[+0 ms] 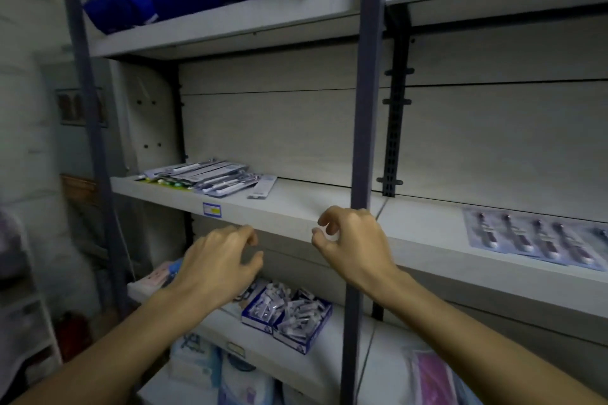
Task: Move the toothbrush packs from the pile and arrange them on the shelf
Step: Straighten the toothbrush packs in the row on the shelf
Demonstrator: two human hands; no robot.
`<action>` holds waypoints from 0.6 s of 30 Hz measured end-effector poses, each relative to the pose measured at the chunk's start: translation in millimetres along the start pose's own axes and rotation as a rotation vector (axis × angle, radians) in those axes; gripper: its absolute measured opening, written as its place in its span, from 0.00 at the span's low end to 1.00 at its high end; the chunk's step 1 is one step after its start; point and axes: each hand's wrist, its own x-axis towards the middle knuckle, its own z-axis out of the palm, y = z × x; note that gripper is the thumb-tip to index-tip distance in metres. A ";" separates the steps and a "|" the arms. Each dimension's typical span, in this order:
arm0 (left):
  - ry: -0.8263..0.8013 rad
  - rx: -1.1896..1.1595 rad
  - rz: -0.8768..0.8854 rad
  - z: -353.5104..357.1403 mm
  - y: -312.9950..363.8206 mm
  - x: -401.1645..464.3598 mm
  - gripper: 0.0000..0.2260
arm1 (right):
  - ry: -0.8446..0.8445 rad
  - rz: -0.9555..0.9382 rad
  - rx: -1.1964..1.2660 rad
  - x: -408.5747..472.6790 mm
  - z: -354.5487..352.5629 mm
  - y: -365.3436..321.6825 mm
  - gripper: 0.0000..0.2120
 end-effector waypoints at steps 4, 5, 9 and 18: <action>0.008 -0.006 -0.043 8.2 -51.4 9.4 0.09 | -0.051 -0.030 0.004 25.3 39.6 -21.5 0.12; 0.008 -0.005 -0.050 11.0 -62.4 12.4 0.09 | -0.058 -0.035 0.005 33.0 50.1 -26.3 0.12; 0.015 0.014 -0.065 20.0 -111.4 34.4 0.09 | -0.073 -0.035 0.020 72.3 96.9 -46.1 0.13; 0.064 0.050 -0.115 26.3 -234.5 129.7 0.09 | -0.068 -0.033 0.030 174.0 197.6 -85.6 0.11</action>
